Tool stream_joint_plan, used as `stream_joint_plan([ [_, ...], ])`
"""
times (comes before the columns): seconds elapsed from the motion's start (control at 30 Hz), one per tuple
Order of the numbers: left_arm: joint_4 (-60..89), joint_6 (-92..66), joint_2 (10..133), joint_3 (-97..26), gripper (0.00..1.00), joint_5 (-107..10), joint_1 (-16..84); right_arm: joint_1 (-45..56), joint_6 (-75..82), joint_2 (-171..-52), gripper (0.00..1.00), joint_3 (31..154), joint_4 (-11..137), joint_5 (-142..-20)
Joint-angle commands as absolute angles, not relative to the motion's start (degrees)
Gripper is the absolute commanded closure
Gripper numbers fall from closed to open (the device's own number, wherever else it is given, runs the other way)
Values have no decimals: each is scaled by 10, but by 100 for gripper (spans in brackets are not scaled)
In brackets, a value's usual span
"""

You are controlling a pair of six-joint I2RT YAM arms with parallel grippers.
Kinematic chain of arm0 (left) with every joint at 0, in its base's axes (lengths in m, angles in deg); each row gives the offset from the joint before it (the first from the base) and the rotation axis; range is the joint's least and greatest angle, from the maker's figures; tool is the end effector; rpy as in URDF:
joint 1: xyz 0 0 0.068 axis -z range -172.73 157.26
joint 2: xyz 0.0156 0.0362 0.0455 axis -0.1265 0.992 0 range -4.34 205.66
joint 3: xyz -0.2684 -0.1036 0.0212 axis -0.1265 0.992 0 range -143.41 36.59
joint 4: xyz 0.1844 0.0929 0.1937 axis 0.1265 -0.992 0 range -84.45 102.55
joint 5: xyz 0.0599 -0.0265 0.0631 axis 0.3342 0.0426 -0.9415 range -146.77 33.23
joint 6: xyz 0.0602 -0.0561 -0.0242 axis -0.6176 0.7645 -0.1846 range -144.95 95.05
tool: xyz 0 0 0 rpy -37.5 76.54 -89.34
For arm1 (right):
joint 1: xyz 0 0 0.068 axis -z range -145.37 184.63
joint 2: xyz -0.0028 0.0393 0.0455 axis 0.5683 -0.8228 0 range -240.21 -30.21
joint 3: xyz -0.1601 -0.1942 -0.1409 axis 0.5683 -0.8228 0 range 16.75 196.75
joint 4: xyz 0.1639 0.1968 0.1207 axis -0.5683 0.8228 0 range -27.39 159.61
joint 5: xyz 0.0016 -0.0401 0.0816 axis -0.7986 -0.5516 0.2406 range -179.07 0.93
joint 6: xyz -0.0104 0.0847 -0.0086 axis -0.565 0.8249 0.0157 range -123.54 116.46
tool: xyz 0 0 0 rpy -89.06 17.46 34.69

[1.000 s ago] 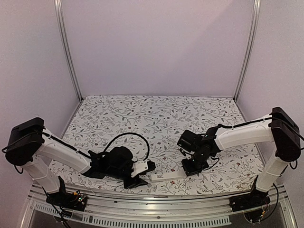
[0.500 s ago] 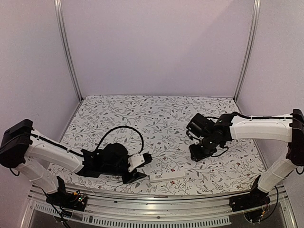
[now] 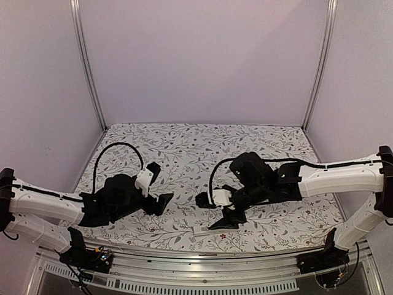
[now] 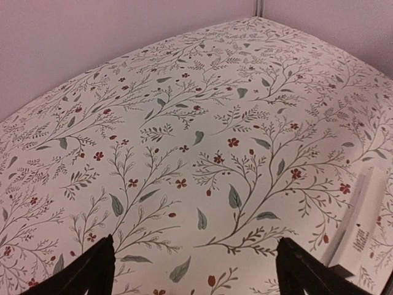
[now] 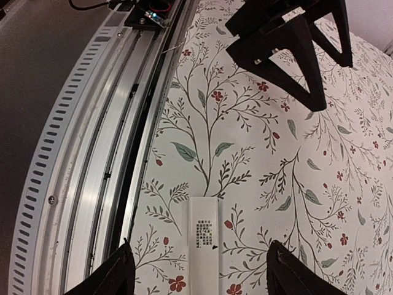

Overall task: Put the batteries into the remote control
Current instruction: Pick up the remote control from the center of the board.

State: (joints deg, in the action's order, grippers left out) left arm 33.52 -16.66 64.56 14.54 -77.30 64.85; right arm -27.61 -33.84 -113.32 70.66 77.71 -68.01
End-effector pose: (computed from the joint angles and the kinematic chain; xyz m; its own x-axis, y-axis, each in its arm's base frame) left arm 0.1707 -0.2192 0.1571 -0.3213 0.2539 -0.9123 0.5812 0.8135 0.0217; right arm 0.1404 0.3252 0.2122 0.1963 -0.6380 -0.7446 -0.9805 -0.1331 -0.1444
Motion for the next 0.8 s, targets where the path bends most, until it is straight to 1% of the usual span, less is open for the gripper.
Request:
stream_joint_plan([
  [0.0, 361, -140, 624, 165, 9, -804, 640, -281, -456, -1239, 26, 771, 799, -668],
  [0.17, 365, -148, 617, 173, 9, -801, 636, -304, -463, -1338, 25, 816, 844, -723],
  [0.3, 371, -157, 617, 180, 9, -793, 633, -318, -449, -1364, 25, 827, 835, -733],
  [0.43, 375, -162, 619, 183, 9, -791, 629, -323, -420, -1401, 29, 855, 849, -775],
  [0.6, 378, -167, 619, 185, 8, -787, 626, -323, -393, -1450, 38, 891, 889, -801],
  [0.77, 378, -172, 618, 187, 8, -787, 623, -323, -391, -1452, 55, 901, 904, -796],
])
